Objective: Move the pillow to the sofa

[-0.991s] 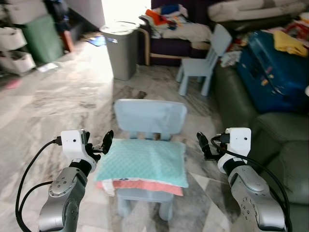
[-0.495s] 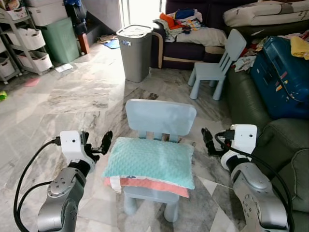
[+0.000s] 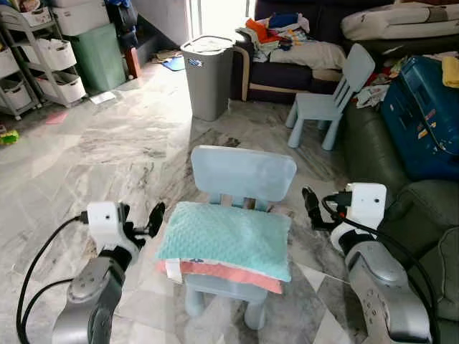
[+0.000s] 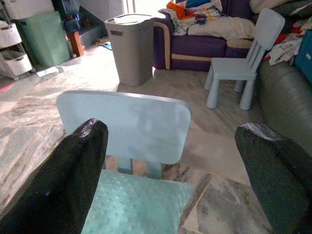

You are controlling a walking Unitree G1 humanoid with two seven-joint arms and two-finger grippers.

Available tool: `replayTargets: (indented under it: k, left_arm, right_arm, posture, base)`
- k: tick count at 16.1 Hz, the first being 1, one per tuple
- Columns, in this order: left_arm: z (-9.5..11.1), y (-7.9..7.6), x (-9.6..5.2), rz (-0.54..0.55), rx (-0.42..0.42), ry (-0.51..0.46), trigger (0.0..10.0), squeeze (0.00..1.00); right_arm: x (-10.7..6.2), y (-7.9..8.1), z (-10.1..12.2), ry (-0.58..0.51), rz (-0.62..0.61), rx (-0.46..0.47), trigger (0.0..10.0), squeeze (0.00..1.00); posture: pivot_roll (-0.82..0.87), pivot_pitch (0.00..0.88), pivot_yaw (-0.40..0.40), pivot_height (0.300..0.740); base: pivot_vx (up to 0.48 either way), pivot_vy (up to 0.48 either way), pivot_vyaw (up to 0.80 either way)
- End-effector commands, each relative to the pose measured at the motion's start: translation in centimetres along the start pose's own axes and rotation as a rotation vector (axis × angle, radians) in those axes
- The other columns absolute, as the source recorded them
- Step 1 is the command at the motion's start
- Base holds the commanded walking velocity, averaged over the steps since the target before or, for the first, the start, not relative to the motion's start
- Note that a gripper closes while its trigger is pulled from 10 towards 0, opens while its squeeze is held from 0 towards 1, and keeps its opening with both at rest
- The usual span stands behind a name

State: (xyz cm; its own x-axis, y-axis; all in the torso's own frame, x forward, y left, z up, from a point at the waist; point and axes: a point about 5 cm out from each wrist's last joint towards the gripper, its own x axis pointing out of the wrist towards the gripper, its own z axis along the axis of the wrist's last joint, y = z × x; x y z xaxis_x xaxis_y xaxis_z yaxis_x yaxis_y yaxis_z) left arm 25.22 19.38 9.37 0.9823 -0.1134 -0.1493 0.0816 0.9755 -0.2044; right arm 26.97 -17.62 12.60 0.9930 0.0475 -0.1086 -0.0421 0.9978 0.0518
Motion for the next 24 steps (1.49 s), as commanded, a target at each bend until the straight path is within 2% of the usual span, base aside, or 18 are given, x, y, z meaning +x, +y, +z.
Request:
replayTargets:
  k: [1,5,8,13,24]
  left_arm:
    - [0.3,0.0,-0.5,-0.013,0.01,-0.005,10.0,0.0]
    - [-0.7,0.2,-1.9,-0.018,0.024,0.042,10.0,0.0]
    - [-0.6,0.2,-2.0,-0.024,0.03,0.045,10.0,0.0]
    - [-0.6,0.0,-2.0,-0.032,0.031,0.049,10.0,0.0]
    - [-0.3,-0.2,-1.9,-0.029,0.029,0.042,10.0,0.0]
  right_arm:
    - [-0.4,-0.3,0.3,-0.007,-0.005,0.0,10.0,0.0]
    - [-1.6,-0.6,-0.6,0.022,-0.018,-0.001,10.0,0.0]
    - [-2.0,-0.5,-0.8,0.032,-0.016,-0.002,10.0,0.0]
    - [-2.2,-0.5,-0.8,0.037,-0.016,0.0,10.0,0.0]
    - [-1.6,-0.2,-1.0,0.043,-0.006,0.001,10.0,0.0]
  posture:
    - [-0.03,0.0,0.0,0.74]
    - [-0.03,0.0,0.006,0.74]
    - [-0.03,0.0,0.006,0.74]
    - [-0.04,0.0,0.011,0.692]
    - [-0.03,0.0,0.008,0.552]
  base:
    - [0.0,0.0,0.0]
    - [0.0,0.0,0.0]
    - [0.0,0.0,0.0]
    - [0.0,0.0,0.0]
    - [0.0,0.0,0.0]
